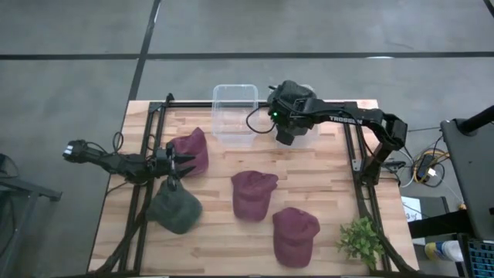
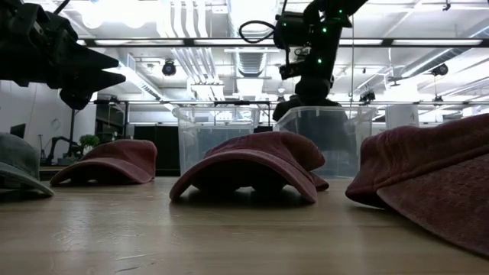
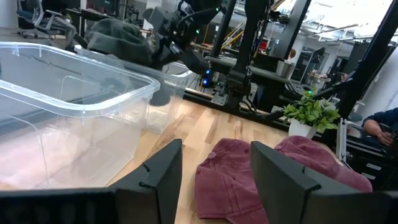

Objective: Pick & Place hat
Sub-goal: Put the right black cap into the right transparent bin

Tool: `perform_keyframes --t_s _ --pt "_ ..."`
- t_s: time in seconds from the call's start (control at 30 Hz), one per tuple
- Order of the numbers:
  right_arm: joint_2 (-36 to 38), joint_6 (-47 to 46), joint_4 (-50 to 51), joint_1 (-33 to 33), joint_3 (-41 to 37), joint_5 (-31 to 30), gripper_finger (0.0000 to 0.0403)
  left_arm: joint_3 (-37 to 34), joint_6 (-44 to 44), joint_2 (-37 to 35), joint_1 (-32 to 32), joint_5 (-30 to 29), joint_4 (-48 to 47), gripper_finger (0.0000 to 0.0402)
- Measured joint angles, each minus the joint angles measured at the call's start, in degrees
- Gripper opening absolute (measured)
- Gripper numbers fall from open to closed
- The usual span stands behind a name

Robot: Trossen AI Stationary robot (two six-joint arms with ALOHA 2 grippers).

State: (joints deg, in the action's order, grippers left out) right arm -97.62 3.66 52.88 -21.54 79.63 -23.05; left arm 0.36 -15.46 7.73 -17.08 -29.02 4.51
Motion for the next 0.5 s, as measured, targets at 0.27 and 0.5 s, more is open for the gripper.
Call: perform_keyframes --t_s 0.27,0.5 --pt "0.0 0.0 -1.5 -0.3 -2.9 6.4 0.0008 0.0 -1.6 0.0 0.0 0.0 0.0 0.0181" --pt "-0.1 3.0 -1.4 -0.3 -1.3 10.1 0.0012 0.0 -2.7 0.0 0.0 0.0 0.1 0.0181"
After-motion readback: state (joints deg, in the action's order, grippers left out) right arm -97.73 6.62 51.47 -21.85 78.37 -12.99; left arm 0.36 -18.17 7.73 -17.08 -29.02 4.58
